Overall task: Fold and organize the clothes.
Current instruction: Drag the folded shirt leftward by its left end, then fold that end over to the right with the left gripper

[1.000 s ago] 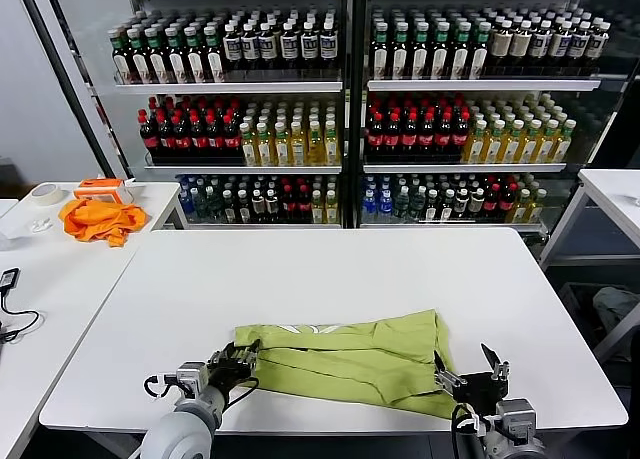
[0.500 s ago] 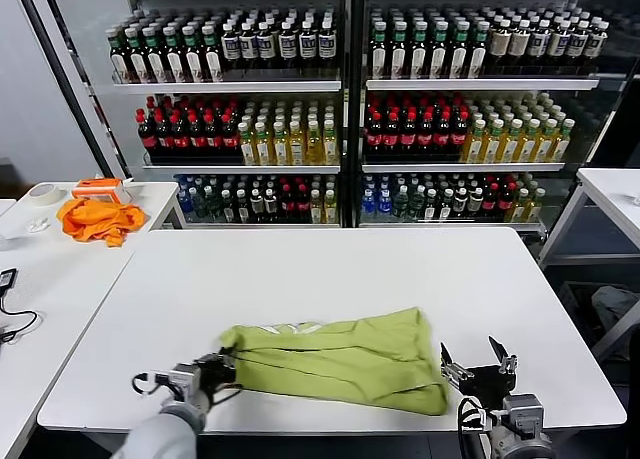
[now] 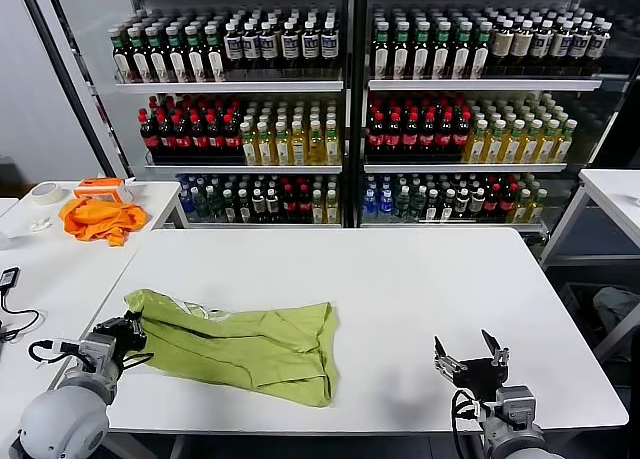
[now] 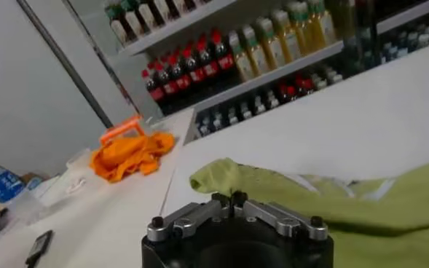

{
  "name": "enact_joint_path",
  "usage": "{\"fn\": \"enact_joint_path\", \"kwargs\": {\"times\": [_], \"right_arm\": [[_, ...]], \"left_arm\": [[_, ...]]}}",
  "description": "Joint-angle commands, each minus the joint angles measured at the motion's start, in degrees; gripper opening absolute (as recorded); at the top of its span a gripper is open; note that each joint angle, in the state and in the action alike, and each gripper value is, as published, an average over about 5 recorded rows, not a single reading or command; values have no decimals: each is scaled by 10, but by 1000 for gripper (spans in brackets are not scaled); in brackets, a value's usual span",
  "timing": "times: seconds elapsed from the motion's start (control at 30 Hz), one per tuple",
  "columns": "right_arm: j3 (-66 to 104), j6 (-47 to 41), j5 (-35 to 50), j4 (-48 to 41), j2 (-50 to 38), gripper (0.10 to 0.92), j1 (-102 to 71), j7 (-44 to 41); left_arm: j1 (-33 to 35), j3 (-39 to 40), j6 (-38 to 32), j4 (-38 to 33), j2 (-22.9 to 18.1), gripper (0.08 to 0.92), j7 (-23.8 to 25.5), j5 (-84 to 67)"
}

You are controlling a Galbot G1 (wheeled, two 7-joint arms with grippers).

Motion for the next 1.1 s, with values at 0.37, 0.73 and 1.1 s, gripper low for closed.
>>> {"fn": "enact_joint_path", "kwargs": {"times": [0.37,0.73,1.1], "right_arm": [[1,-2,-4,7,11,823,-14,3],[23,-5,3,13,6,823,-21,3],[32,-5,8,11,14,823,-30,2]], "left_arm": [[-117,212,13,-67,-142,89,28,-157],[-167,254,-12,-2,-199,89,51,-140],[-196,288,-19,27,-234,103,66,-151]]}}
